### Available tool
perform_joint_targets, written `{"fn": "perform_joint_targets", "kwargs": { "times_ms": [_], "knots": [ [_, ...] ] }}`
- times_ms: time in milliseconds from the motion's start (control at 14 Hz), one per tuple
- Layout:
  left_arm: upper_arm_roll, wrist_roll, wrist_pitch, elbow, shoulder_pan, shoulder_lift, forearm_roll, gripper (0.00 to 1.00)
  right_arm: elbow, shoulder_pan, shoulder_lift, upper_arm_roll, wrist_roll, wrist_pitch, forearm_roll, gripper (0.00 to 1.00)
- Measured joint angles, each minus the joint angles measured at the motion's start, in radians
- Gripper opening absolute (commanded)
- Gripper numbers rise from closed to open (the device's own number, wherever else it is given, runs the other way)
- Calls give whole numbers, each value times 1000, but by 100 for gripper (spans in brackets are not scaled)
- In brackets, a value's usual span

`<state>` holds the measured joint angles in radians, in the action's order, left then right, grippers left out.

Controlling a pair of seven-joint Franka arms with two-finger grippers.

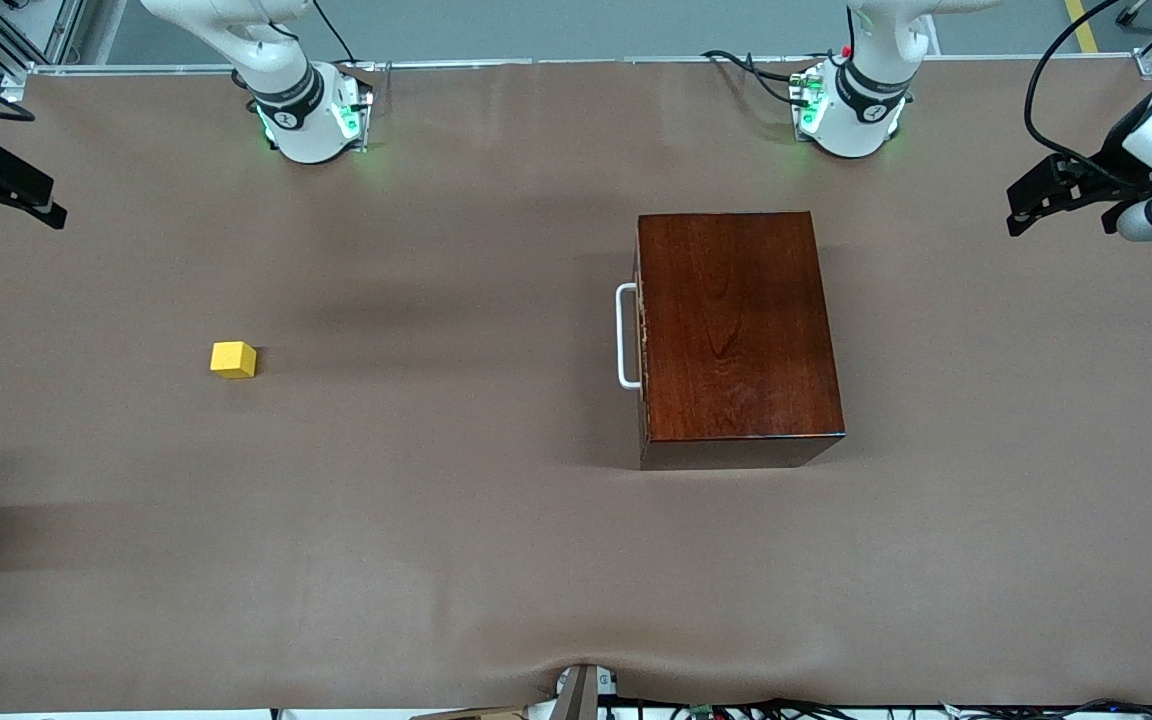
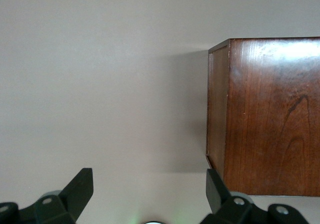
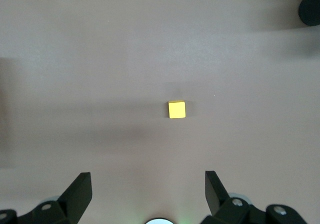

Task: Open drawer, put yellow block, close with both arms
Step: 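Move the left gripper over the box toward the white drawer handle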

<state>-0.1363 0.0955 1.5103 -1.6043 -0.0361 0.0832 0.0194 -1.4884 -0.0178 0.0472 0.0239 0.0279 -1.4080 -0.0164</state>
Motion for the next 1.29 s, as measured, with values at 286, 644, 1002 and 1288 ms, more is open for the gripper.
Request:
{"fn": "perform_joint_targets", "kwargs": {
  "times_ms": [286,644,1002,1288],
  "knots": [
    [0,0,0,1,0,0,0,100,0,0,-1,0,0,0,0,100],
    [-7,0,0,50,3,-35,0,100,0,0,-3,0,0,1,0,100],
    [-75,0,1,145,58,-160,-1,100,0,0,-3,0,0,2,0,100],
    [-86,91,11,252,192,-302,-1,100,0,0,-4,-1,0,3,0,100]
  ]
}}
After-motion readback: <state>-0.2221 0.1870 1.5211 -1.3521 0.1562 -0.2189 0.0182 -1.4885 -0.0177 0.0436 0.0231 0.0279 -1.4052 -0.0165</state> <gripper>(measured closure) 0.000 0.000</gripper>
